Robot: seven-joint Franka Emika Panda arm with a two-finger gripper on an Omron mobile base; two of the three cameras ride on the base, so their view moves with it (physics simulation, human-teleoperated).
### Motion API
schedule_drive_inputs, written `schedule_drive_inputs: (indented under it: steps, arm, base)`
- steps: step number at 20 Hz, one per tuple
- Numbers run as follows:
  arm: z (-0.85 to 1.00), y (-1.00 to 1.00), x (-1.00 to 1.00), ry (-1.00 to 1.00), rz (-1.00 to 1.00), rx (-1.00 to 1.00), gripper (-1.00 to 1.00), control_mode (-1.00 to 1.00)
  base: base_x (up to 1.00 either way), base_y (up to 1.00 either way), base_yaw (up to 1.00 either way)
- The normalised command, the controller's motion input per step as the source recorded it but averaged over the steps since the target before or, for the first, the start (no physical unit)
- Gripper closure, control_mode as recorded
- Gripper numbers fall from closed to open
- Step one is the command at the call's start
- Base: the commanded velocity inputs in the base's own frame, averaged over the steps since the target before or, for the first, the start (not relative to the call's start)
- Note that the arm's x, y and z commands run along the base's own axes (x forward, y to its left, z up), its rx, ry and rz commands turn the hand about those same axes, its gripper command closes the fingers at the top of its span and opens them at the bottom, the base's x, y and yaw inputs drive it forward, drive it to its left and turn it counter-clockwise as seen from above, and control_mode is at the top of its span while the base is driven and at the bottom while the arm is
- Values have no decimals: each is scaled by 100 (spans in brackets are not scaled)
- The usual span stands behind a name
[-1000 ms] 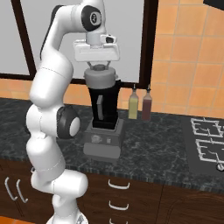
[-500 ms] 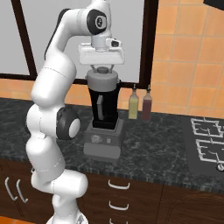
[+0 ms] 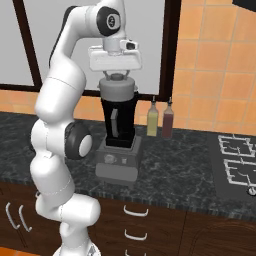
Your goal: Close the lid blender by securely placing the lid on top.
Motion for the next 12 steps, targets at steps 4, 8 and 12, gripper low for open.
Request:
schedule_drive_inputs:
  steps: [4, 8, 12]
  arm:
    - [10, -11, 0, 1, 0, -4, 100, -100]
    - [-23, -22, -9, 0, 0, -8, 100, -100]
    - [-12, 4, -18, 0, 0, 0, 100, -100]
  base:
    - [0, 0, 0]
    - [0, 0, 0]
    - [0, 0, 0]
